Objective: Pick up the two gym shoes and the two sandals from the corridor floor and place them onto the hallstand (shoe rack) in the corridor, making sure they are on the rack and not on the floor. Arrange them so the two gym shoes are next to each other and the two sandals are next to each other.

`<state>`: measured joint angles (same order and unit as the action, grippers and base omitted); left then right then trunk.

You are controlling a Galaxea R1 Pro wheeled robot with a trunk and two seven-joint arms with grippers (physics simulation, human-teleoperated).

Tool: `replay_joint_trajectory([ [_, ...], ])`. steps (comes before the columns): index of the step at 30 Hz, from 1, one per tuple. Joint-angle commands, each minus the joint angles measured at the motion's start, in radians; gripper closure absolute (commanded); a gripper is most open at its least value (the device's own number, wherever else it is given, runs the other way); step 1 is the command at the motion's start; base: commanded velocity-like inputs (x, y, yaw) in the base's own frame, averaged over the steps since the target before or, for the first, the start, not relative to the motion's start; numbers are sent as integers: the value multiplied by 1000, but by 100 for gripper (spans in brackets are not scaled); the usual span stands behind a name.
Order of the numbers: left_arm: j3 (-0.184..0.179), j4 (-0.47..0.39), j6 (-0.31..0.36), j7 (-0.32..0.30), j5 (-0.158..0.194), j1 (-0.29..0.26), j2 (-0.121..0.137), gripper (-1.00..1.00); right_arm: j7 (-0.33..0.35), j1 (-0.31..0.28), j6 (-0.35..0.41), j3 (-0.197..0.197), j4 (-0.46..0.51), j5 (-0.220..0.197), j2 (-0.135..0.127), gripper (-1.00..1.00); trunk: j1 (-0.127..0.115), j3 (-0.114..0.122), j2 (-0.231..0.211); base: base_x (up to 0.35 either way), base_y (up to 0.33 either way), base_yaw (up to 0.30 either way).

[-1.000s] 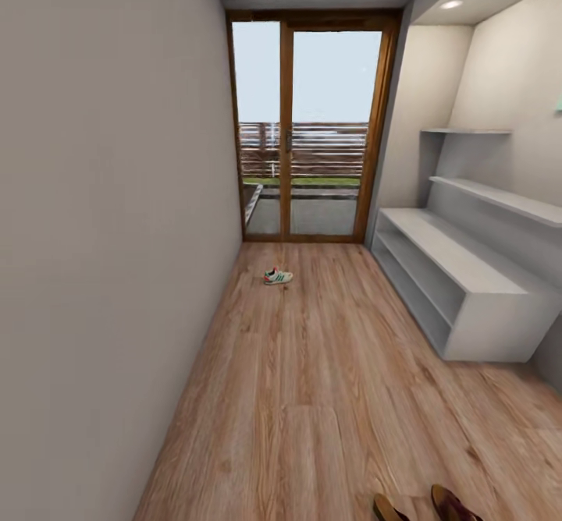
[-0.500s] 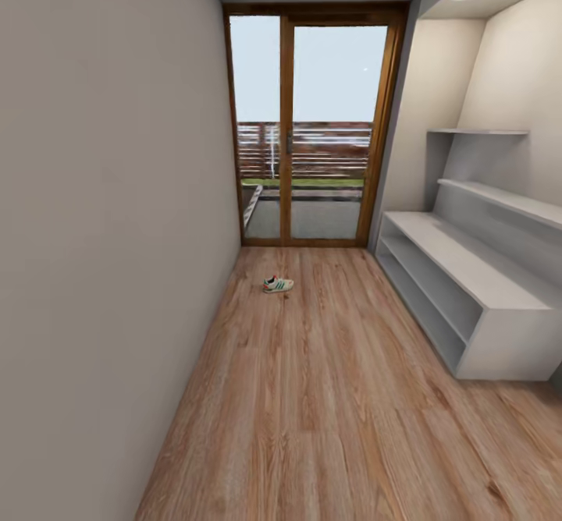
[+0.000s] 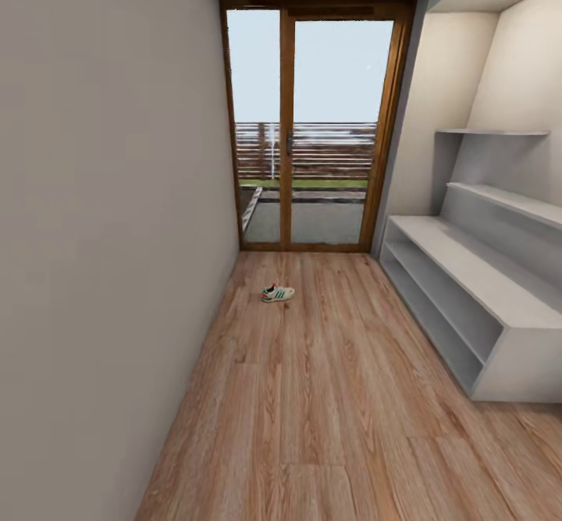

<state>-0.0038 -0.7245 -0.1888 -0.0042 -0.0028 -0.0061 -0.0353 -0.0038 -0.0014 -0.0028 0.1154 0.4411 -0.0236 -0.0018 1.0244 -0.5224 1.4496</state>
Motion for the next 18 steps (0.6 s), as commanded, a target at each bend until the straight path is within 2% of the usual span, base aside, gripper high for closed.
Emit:
replay_joint_trajectory([
  [1, 0, 0, -3, 0, 0, -1, 0, -100, 0, 0, 0, 1, 1, -3, 0, -100, 1, -1, 0, 348, 0, 0],
  [13, 0, 0, -3, 0, 0, 0, 0, -100, 0, 0, 0, 1, 1, -2, 0, -100, 1, -1, 0, 340, 48, 0],
  [18, -1, 0, -3, 0, 0, 0, 0, -100, 0, 0, 0, 1, 0, -3, 0, -100, 1, -1, 0, 169, 31, 0],
])
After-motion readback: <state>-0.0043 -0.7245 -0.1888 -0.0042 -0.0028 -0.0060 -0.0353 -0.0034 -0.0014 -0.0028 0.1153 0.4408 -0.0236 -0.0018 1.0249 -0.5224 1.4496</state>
